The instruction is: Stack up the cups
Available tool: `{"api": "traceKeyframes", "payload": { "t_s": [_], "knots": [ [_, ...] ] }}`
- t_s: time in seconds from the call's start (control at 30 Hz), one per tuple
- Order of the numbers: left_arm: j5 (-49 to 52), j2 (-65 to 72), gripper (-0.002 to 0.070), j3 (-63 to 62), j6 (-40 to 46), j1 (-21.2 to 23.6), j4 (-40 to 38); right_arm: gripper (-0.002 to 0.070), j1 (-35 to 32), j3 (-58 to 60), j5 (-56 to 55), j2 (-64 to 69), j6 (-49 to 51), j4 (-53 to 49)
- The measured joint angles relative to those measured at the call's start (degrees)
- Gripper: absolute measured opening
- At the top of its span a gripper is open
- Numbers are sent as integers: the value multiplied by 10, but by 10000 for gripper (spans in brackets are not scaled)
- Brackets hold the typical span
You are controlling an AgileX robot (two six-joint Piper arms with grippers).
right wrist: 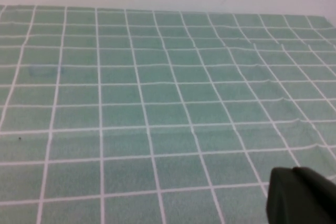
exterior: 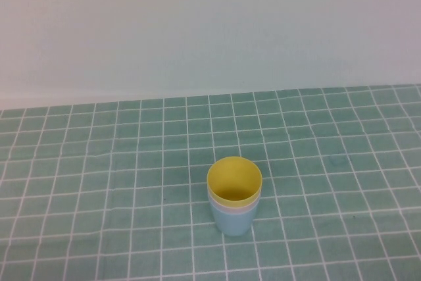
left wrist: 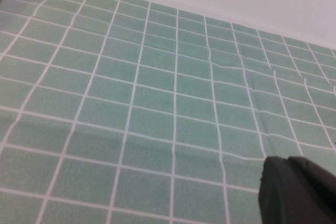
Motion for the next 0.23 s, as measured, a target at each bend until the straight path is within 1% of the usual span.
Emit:
{"api": "traceKeyframes", "payload": {
  "t_s": [0.23],
  "knots": [
    [0,0,-1,0,0,0,0,-1,0,-1,2,0,-71,28]
  ]
}}
